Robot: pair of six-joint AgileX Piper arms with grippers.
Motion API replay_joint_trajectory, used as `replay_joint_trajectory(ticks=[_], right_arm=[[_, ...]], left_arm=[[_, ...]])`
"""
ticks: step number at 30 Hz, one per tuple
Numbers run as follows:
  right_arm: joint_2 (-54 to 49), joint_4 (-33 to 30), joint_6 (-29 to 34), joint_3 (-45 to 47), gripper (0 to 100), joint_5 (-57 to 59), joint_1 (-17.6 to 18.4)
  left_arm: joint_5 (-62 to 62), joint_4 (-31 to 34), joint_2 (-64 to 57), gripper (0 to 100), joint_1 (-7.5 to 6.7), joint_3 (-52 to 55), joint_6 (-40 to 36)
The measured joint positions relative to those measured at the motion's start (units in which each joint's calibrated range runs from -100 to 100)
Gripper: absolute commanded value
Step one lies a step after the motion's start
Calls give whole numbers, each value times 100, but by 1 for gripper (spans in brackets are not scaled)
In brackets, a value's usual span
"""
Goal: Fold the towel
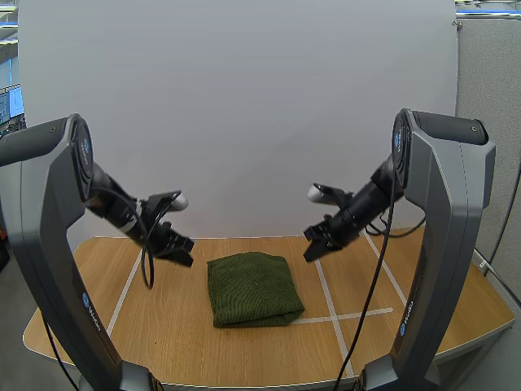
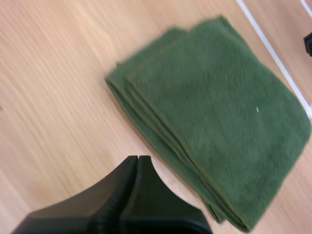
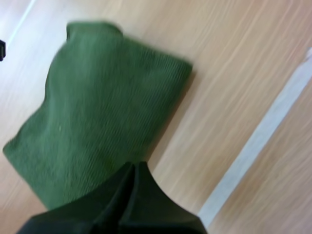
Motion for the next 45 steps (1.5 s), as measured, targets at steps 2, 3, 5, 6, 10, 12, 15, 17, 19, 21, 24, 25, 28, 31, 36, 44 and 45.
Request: replay_joint_trajectory(ticks=[2, 3, 5, 6, 10, 12, 15, 17, 19, 21, 24, 25, 28, 31, 36, 44, 45], right_arm=[[0, -38, -57, 175, 0, 0, 0], [0, -62, -90, 284, 0, 0, 0], [0, -74, -151, 454, 0, -63, 0], [0, -74, -161, 518, 0, -140, 0], [0, -74, -186, 609, 0, -246, 0], [0, -74, -196, 686, 0, -397, 0], [0, -123, -265, 862, 0, -670, 7], [0, -191, -265, 862, 0, -684, 23], [0, -221, -265, 862, 0, -684, 32], [0, -221, -286, 862, 0, -684, 32], [0, -226, -315, 862, 0, -684, 32], [0, -226, -315, 862, 0, -684, 32], [0, -226, -353, 862, 0, -684, 32], [0, -78, -435, 862, 0, -684, 90], [0, -78, -467, 862, 0, -757, 230], [0, -143, -487, 862, 0, -1368, 387], [0, -155, -487, 862, 0, -1409, 387]], left_arm=[[0, 46, 0, 0, 46, 267, 48], [1, 62, 0, 0, 46, 340, 77], [20, 62, 27, 0, 46, 554, 149], [20, 62, 42, 0, 46, 590, 149], [39, 62, 94, 0, 46, 690, 170], [39, 62, 122, 14, 46, 728, 168], [170, 62, 554, 59, 46, 800, 159], [190, 9, 709, 96, 46, 800, 148], [269, -77, 812, 100, 46, 800, 118], [406, -155, 840, 100, 46, 800, 109], [834, -336, 840, 100, 46, 800, 109], [998, -393, 840, 100, 46, 800, 109], [1151, -512, 840, 100, 46, 800, 118], [1218, -686, 840, 100, 46, 800, 159], [1218, -776, 840, 100, 46, 800, 184], [1218, -706, 840, 100, 46, 800, 244], [1218, -697, 850, 100, 46, 800, 244]])
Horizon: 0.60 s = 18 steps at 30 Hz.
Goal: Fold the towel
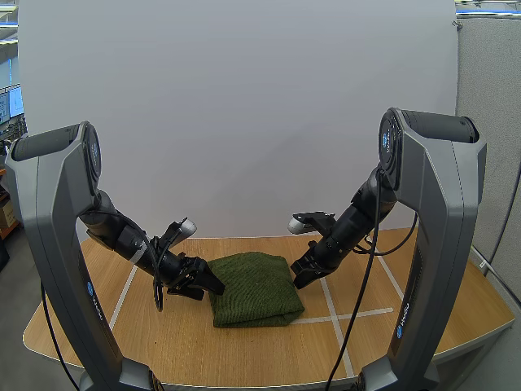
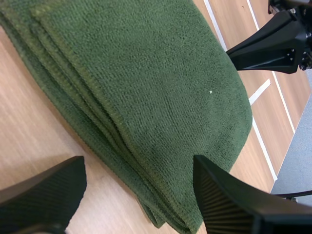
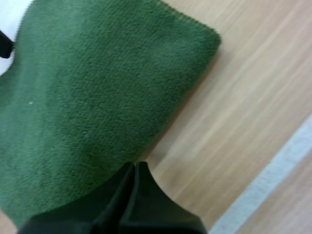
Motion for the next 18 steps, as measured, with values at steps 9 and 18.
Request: replay_joint_trajectory(ticks=[9, 18], right_arm=[[13, -73, 0, 0, 0, -426, 26], [331, -73, 0, 0, 0, -500, 122]], left_arm=[[-33, -48, 188, 100, 0, 0, 51], [-52, -241, 267, 100, 0, 0, 143]])
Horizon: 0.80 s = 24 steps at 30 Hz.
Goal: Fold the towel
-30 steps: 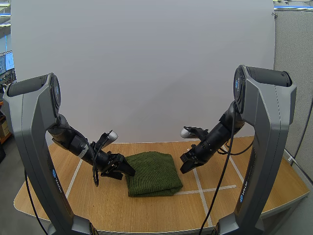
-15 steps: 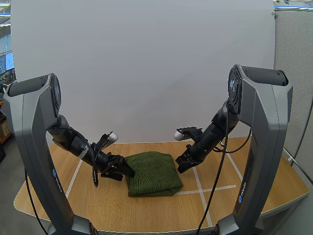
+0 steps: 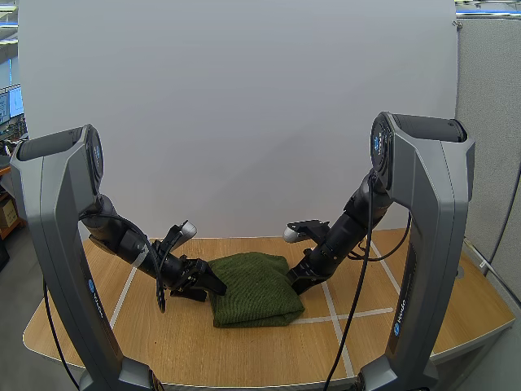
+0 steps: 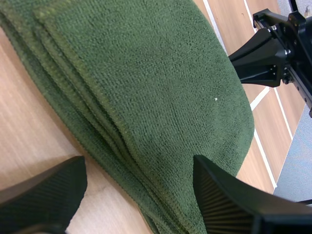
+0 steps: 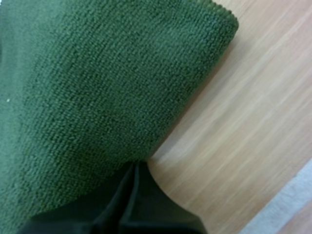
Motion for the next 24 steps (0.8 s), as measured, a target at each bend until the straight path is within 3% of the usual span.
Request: replay_joint_trajectory(ticks=[24], right_arm=[[0, 0, 31, 0, 0, -139, 44]], left_arm=[[-111, -57, 0, 100, 0, 0, 0]])
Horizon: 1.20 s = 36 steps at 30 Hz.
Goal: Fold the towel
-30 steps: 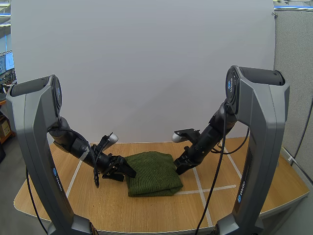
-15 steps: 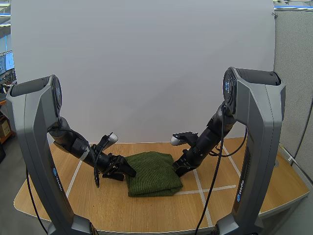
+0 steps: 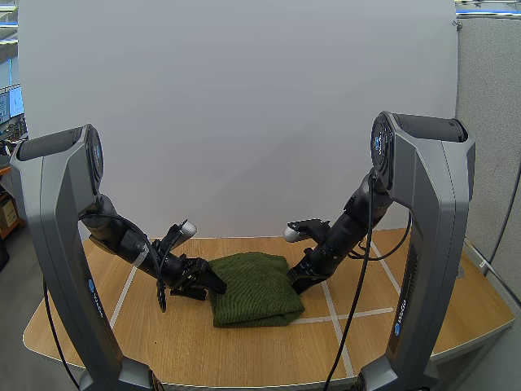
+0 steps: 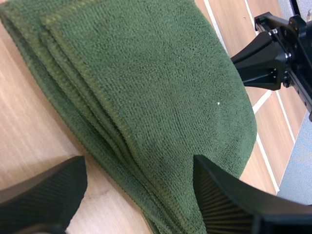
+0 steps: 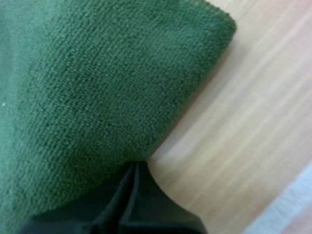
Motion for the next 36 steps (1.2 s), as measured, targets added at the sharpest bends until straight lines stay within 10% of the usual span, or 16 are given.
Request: replay_joint_trajectory(ticks=[18, 36], right_arm=[[0, 0, 71, 0, 0, -40, 157], [0, -4, 110, 0, 0, -40, 157]], left_arm=[[-33, -22, 0, 100, -7, 0, 0], [-893, -442, 0, 100, -771, -88, -105]])
